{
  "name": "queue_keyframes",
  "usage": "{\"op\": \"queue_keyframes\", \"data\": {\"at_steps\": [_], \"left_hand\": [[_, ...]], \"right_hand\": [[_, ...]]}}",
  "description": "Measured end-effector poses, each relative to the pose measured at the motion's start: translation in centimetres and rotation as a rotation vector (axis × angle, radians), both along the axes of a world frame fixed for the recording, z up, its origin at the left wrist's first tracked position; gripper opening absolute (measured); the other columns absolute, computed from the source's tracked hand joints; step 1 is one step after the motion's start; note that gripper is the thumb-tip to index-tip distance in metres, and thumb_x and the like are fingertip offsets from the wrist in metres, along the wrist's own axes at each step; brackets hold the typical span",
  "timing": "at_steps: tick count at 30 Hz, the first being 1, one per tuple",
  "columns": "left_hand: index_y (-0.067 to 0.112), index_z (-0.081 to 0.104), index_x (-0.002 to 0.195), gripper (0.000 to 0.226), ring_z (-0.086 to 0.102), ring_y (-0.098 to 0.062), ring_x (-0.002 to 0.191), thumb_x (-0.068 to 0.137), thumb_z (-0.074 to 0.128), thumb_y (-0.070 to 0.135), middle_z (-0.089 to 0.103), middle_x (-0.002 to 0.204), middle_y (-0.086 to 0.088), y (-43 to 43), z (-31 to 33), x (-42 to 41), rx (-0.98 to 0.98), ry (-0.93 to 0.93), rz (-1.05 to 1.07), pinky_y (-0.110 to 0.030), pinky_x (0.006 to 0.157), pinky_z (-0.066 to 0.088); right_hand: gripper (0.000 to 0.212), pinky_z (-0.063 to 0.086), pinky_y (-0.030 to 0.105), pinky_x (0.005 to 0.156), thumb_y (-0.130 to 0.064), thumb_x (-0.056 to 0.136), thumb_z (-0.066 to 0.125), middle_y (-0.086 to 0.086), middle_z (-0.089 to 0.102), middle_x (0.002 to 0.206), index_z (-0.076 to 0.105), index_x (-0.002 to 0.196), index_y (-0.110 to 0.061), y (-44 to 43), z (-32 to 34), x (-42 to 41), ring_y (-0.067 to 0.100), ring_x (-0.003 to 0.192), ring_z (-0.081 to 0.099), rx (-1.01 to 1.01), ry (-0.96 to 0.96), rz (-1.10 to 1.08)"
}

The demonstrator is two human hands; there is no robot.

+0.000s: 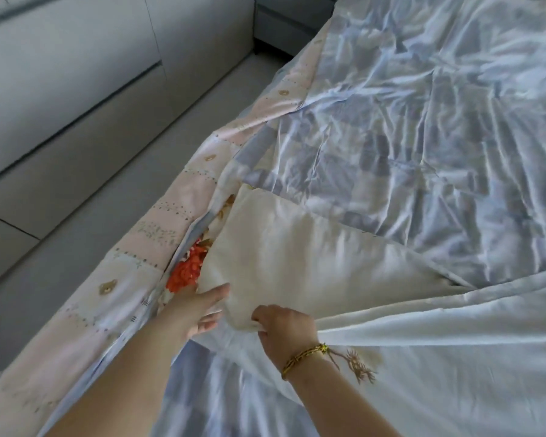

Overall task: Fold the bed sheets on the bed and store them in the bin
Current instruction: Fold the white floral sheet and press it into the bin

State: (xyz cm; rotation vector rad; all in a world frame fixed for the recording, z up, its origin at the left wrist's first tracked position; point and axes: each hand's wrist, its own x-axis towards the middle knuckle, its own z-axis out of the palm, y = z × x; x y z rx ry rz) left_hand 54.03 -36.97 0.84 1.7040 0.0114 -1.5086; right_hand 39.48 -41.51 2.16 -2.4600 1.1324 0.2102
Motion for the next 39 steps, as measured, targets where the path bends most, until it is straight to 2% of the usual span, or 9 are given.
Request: {"op": "queue_keyframes", "data": {"at_steps": [5, 10, 13, 19, 24, 28, 31, 35, 39], "left_hand": [[0.009, 0.055, 0.078, 0.012, 0.047, -0.005, 0.042, 0.087, 0.059, 0.002, 0.056, 0.059, -0.001, 1.3, 0.6, -0.2, 0.042, -0.017, 0.098, -0.010, 0.038, 0.042], [0.006, 0.053, 0.105, 0.019, 0.056, -0.022, 0.089, 0.087, 0.058, 0.005, 0.060, 0.090, -0.004, 1.7, 1.9, 1.1, -0.051, -0.101, 0.048, -0.032, 0.076, 0.048], [0.006, 0.055, 0.093, 0.007, 0.058, -0.021, 0.083, 0.088, 0.054, 0.001, 0.061, 0.090, -0.006, 1.6, 2.6, 1.3, -0.110, -0.016, 0.099, -0.028, 0.061, 0.057], [0.003, 0.051, 0.100, 0.014, 0.055, -0.015, 0.064, 0.087, 0.058, 0.001, 0.054, 0.077, -0.006, 1.7, 0.8, 3.0, -0.010, -0.283, 0.126, -0.010, 0.040, 0.047], [-0.006, 0.054, 0.103, 0.023, 0.048, -0.003, 0.025, 0.083, 0.064, 0.001, 0.054, 0.073, -0.014, 2.9, -1.4, 3.7, 0.194, -0.611, -0.126, -0.011, 0.031, 0.040], [-0.010, 0.046, 0.120, 0.044, 0.058, -0.037, 0.093, 0.081, 0.063, 0.002, 0.052, 0.114, -0.032, 2.0, -1.4, 1.5, 0.374, -1.000, -0.404, -0.041, 0.080, 0.046], [0.002, 0.040, 0.135, 0.062, 0.033, -0.041, 0.128, 0.078, 0.064, 0.005, 0.034, 0.140, -0.026, 0.6, -1.1, -3.2, 0.307, -1.366, -0.589, -0.046, 0.104, 0.021], [0.003, 0.058, 0.122, 0.052, 0.049, -0.037, 0.122, 0.076, 0.065, 0.027, 0.052, 0.131, -0.020, -2.0, -0.9, -15.8, -0.408, -1.414, -0.822, -0.052, 0.106, 0.019], [0.020, 0.046, 0.134, 0.085, 0.054, -0.017, 0.114, 0.065, 0.025, 0.066, 0.059, 0.123, 0.001, -2.3, -2.6, -25.4, -0.396, -1.161, -1.371, -0.020, 0.093, 0.038]], "right_hand": [[0.025, 0.031, 0.011, 0.032, -0.029, 0.030, 0.063, -0.013, 0.053, 0.051, 0.063, 0.055, -0.029, -0.1, -1.3, -2.4, 0.001, 0.036, 0.049, -0.089, 0.080, 0.086], [0.034, 0.033, 0.027, 0.096, -0.014, 0.086, 0.047, 0.000, 0.057, 0.116, 0.053, 0.119, -0.019, -3.3, -1.8, -8.3, 0.018, 0.107, 0.056, -0.195, 0.263, 0.086], [0.035, 0.018, 0.031, 0.109, -0.020, 0.093, 0.038, -0.005, 0.052, 0.127, 0.043, 0.128, -0.025, -5.3, -0.1, -12.3, 0.014, 0.119, 0.048, -0.131, 0.490, 0.027], [0.014, 0.035, 0.025, 0.057, -0.017, 0.064, 0.060, -0.003, 0.056, 0.047, 0.055, 0.051, -0.016, -3.5, 1.2, -17.4, 0.017, 0.038, 0.051, -0.447, 0.205, -0.106], [0.043, 0.026, 0.032, 0.065, -0.019, 0.015, 0.089, -0.003, 0.052, 0.043, 0.061, 0.048, -0.015, 2.3, -2.9, -20.4, 0.018, 0.039, 0.054, -0.248, 0.363, -0.152], [0.050, 0.026, 0.038, 0.083, -0.027, 0.019, 0.091, -0.001, 0.061, 0.056, 0.070, 0.062, -0.017, 2.1, -2.7, -22.7, 0.020, 0.057, 0.064, -0.220, 0.475, -0.192], [0.043, -0.018, 0.041, 0.106, -0.033, 0.056, 0.080, -0.005, 0.067, 0.089, 0.068, 0.097, -0.023, 1.0, -2.4, -24.1, 0.016, 0.098, 0.062, -0.239, 0.481, -0.277], [0.050, 0.003, 0.042, 0.109, -0.019, 0.009, 0.083, -0.012, 0.061, 0.057, 0.069, 0.057, -0.025, 0.7, -4.5, -27.8, 0.013, 0.067, 0.067, -0.251, 0.374, -0.189], [0.046, -0.026, 0.041, 0.106, -0.016, 0.048, 0.079, -0.004, 0.069, 0.093, 0.071, 0.093, -0.022, -2.5, -2.9, -29.6, 0.017, 0.109, 0.060, -0.292, 0.507, -0.020]]}}
